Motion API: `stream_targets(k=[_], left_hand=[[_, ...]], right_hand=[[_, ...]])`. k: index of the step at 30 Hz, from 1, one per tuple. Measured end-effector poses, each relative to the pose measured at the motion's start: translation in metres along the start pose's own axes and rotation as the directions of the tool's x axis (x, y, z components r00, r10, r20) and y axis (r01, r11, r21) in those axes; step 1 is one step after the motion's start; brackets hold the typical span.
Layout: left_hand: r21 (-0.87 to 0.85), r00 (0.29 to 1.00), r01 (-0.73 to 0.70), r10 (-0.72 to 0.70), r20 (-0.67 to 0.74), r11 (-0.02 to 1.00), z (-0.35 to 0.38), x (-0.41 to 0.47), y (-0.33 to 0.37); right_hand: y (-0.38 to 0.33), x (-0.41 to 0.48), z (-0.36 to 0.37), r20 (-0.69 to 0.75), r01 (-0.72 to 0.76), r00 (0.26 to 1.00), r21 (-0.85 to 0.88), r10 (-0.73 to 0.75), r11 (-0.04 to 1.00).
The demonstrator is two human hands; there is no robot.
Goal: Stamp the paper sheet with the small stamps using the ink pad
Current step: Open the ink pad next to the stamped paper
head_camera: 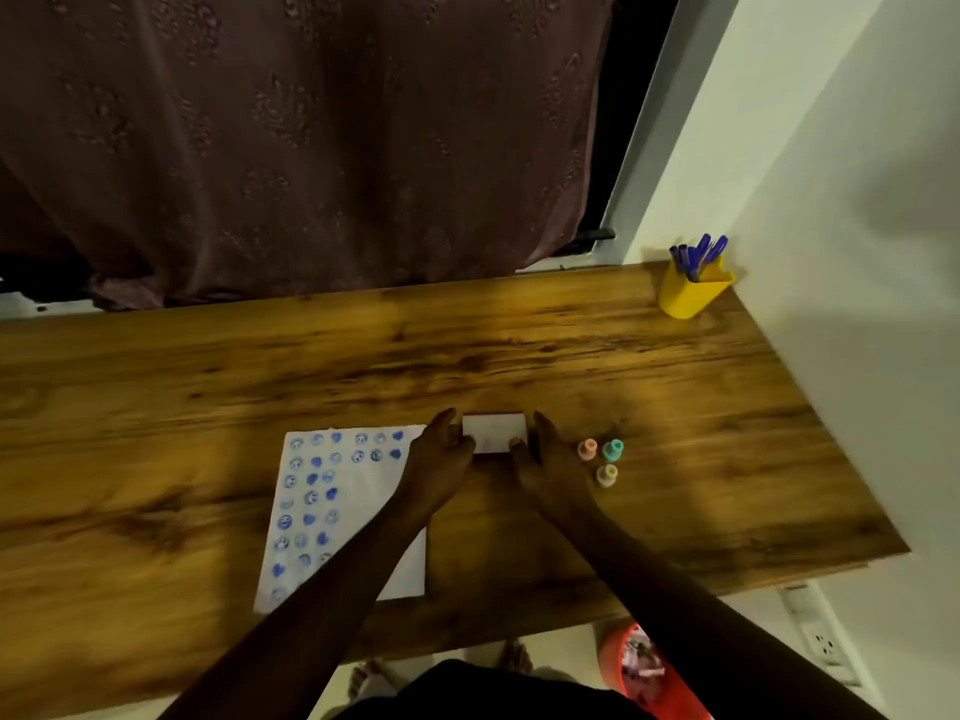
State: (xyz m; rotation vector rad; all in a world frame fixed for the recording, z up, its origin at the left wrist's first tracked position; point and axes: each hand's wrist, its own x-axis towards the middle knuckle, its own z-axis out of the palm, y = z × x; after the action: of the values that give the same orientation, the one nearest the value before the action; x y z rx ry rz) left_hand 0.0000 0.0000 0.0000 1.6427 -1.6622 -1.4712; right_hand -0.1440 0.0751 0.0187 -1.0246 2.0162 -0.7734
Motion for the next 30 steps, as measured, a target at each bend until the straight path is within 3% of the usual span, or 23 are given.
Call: stream_targets(k=[6, 10, 19, 30], left_hand=[[-0.047, 0.997, 0.073, -0.072, 0.025, 0.996, 0.003, -0.002, 0.003], [-0.078, 0.999, 0.045, -0.045, 0.001, 0.996, -0.004, -0.008, 0.007], [-0.133, 0.981, -0.062, 0.035, -0.192, 0.989, -0.081, -0.028, 0.010], [-0.181, 0.918, -0.124, 0.044, -0.394, 0.976, -0.195, -0.080, -0.039]], right_hand=[[-0.004, 0.003, 0.002, 0.026, -0.042, 0.999, -0.015, 0.042, 0.999], [-0.013, 0.003, 0.003, 0.017, -0.028, 0.999, 0.014, 0.027, 1.000], [-0.071, -0.008, 0.030, -0.019, 0.189, 0.982, 0.072, -0.188, 0.979], [-0.141, -0.034, 0.121, 0.158, 0.366, 0.915, 0.069, -0.372, 0.928]])
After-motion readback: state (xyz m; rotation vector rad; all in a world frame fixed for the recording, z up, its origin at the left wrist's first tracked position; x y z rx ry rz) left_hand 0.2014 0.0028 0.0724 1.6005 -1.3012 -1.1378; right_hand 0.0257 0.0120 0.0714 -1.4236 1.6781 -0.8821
